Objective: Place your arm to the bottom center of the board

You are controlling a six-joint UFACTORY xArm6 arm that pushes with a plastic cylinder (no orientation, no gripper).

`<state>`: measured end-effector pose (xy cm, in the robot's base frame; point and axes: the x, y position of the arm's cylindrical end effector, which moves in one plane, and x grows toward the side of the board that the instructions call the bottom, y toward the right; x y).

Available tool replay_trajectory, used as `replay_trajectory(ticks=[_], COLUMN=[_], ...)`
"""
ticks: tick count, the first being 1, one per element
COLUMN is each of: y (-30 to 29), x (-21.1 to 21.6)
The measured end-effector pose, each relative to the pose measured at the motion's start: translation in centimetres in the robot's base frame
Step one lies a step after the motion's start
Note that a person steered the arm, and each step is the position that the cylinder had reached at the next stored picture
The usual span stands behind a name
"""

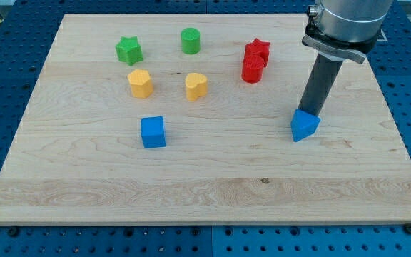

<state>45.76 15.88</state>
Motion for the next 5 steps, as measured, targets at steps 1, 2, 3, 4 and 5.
replay_trajectory(ticks=[1,2,3,4,5], y=[0.0,0.0,0.0,0.0,0.0], x=[0.6,1.4,3.1,3.9,3.9])
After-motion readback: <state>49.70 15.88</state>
